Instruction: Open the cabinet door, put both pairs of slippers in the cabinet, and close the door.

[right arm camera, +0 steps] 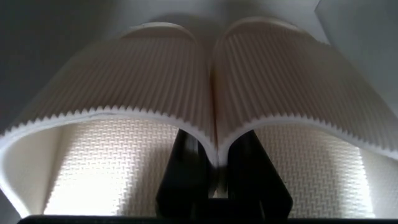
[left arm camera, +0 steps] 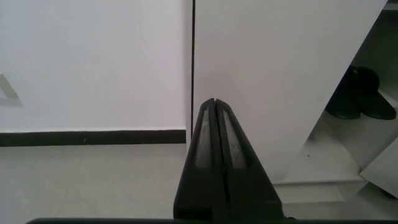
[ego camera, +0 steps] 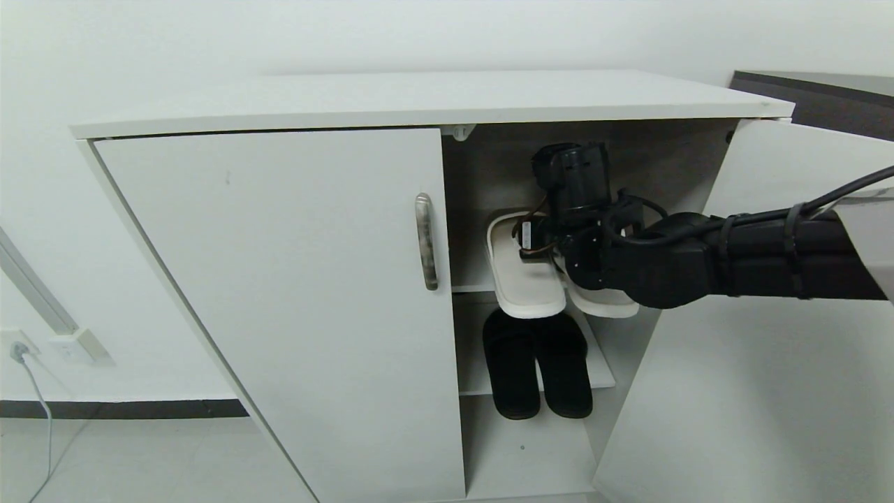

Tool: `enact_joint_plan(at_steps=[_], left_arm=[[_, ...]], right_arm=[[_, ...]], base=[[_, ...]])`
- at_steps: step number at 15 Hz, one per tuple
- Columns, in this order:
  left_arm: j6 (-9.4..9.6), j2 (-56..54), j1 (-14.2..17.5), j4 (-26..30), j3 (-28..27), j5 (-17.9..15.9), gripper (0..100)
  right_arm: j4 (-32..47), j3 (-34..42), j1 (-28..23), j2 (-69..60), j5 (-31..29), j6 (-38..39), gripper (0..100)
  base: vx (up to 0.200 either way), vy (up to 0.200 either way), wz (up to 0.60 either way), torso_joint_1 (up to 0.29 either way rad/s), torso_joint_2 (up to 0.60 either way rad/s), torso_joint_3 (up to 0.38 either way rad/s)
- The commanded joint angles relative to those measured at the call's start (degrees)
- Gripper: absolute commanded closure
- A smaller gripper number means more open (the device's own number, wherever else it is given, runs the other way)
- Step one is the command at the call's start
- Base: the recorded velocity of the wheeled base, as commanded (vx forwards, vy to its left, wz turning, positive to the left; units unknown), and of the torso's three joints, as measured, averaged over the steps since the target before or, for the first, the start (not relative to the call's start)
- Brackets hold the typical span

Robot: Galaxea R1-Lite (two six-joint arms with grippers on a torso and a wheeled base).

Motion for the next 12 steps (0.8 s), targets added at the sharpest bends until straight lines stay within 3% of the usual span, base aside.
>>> enact_joint_plan(at_steps=[1,12], left_arm=[[-0.04,0.07,0.01,0.0,0.0,0.04,100],[-0.04,0.07,0.01,0.0,0.0,0.13,100]], right_arm=[[0.63,-3.15,-0.69,1.94,-0.01,-0.07,100],[2.47,-9.39,-2.1,6.6,0.08,-0.07,100]], base=[[0.0,0.0,0.0,0.0,0.0,0.0],[0.0,0.0,0.0,0.0,0.0,0.0]])
